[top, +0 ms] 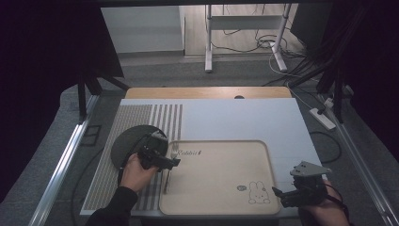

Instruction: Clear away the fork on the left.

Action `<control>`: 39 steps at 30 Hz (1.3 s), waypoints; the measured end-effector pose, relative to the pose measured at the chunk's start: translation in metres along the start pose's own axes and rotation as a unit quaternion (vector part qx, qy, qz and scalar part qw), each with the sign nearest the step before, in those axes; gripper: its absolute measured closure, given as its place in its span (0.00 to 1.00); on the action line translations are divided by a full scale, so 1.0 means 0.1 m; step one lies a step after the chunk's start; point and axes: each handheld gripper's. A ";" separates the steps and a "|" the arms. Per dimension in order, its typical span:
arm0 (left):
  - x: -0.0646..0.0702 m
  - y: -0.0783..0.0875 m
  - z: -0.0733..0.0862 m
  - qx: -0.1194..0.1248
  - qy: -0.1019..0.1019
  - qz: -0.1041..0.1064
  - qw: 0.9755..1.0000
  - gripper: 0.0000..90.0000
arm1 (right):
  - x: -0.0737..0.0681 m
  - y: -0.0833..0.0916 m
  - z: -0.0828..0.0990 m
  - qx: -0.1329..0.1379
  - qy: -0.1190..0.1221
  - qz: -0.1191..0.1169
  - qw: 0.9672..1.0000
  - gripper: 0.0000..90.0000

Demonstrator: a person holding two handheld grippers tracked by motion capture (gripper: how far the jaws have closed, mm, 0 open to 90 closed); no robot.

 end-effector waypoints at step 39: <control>-0.07 0.46 0.50 0.089 0.028 -0.004 0.996 0.00 | 0.00 0.00 0.00 -0.001 0.002 -0.001 1.000 0.00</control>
Point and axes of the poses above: each handheld gripper's, and its own axes: y roughly backward along the jaws, z roughly out of its underside, x roughly to its right, and after that the axes turned 5 degrees about -y, right-handed
